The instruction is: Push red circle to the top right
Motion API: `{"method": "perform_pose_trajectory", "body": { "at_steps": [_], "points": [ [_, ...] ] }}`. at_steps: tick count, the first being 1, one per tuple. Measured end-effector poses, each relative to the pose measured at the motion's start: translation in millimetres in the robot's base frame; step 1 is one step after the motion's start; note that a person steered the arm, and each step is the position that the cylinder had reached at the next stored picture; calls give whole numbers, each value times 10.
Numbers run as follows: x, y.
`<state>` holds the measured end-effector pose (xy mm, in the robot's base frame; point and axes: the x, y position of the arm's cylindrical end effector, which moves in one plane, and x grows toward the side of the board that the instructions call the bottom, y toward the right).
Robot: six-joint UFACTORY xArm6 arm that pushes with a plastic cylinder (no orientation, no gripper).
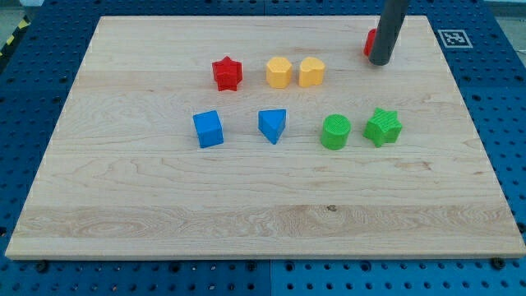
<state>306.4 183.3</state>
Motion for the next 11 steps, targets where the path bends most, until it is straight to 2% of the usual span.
{"method": "perform_pose_trajectory", "body": {
  "at_steps": [2, 3, 5, 7, 9, 11],
  "points": [
    [-259, -338],
    [-261, -356],
    [-549, -235],
    [-242, -183],
    [-240, 267],
    [-250, 444]
  ]
}}
